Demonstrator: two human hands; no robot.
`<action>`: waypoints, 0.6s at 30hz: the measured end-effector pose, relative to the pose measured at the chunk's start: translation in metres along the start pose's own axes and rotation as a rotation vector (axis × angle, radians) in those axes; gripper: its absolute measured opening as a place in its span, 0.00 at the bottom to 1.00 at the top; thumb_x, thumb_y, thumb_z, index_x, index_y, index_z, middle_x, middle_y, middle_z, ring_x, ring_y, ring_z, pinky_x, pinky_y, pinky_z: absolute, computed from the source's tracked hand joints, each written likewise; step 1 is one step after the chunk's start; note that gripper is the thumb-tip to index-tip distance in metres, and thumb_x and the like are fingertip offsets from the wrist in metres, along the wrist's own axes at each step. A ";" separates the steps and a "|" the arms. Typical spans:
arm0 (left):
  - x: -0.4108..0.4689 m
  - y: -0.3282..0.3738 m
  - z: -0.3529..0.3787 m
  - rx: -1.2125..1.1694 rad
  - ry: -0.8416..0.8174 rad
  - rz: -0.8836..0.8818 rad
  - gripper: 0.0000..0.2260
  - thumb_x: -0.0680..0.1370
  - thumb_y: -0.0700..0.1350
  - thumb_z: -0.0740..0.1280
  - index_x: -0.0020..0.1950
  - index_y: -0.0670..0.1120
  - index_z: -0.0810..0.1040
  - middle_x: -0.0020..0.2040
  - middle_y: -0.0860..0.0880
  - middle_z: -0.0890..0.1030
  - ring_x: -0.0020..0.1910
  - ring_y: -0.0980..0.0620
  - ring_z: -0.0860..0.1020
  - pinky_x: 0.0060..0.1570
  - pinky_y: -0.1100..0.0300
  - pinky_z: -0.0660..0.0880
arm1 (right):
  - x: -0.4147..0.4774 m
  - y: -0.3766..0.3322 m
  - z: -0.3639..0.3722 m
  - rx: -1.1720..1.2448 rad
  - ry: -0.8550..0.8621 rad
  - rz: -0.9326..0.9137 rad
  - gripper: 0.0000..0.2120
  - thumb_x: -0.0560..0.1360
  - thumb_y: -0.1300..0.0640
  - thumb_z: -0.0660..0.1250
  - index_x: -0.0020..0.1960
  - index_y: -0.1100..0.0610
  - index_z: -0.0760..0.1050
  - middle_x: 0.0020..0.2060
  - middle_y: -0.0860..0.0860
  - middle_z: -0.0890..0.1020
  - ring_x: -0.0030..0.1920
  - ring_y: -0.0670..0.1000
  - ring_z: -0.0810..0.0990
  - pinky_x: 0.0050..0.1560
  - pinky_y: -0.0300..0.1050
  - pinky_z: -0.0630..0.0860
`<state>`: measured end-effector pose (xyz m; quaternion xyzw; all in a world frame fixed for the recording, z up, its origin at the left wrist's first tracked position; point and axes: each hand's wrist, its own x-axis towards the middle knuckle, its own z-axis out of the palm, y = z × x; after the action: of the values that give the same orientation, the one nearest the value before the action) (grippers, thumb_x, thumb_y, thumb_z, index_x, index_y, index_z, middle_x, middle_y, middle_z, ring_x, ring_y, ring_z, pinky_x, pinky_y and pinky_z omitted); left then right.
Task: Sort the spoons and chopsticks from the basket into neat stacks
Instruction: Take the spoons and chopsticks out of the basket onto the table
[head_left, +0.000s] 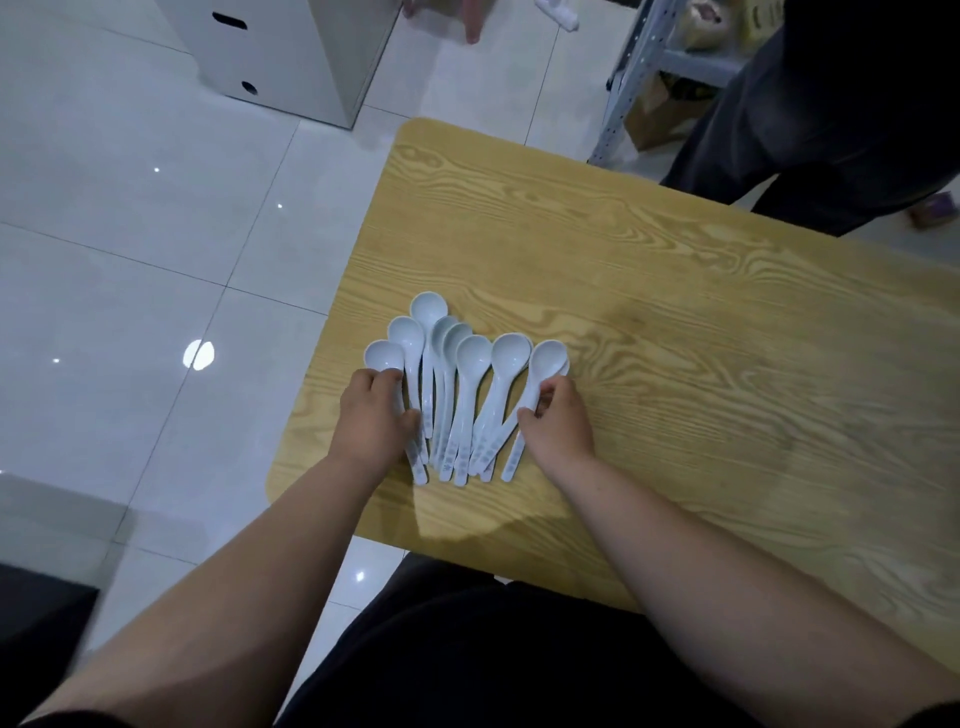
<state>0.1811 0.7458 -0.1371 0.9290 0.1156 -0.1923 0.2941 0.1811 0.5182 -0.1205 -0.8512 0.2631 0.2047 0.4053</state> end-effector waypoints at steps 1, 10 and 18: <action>-0.001 0.001 0.000 0.041 0.002 0.042 0.25 0.76 0.46 0.72 0.71 0.43 0.71 0.65 0.41 0.70 0.63 0.39 0.70 0.65 0.49 0.68 | -0.001 0.002 -0.001 -0.058 -0.001 -0.039 0.11 0.77 0.57 0.67 0.56 0.51 0.69 0.54 0.49 0.73 0.47 0.50 0.76 0.43 0.45 0.73; -0.014 0.002 0.006 0.168 0.008 0.249 0.30 0.71 0.43 0.75 0.71 0.38 0.72 0.65 0.37 0.73 0.64 0.35 0.71 0.66 0.45 0.68 | -0.008 0.016 -0.007 -0.337 -0.183 -0.224 0.20 0.76 0.52 0.65 0.65 0.56 0.66 0.60 0.52 0.71 0.58 0.53 0.70 0.55 0.48 0.71; -0.024 0.017 -0.007 0.140 -0.013 0.363 0.27 0.75 0.41 0.72 0.74 0.39 0.71 0.71 0.38 0.72 0.69 0.38 0.70 0.68 0.48 0.66 | -0.031 0.021 -0.039 -0.394 -0.270 -0.251 0.31 0.80 0.52 0.63 0.80 0.56 0.58 0.77 0.55 0.63 0.76 0.56 0.61 0.74 0.49 0.61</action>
<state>0.1672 0.7337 -0.1127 0.9516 -0.0692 -0.1497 0.2594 0.1494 0.4845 -0.0930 -0.9047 0.0542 0.3118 0.2852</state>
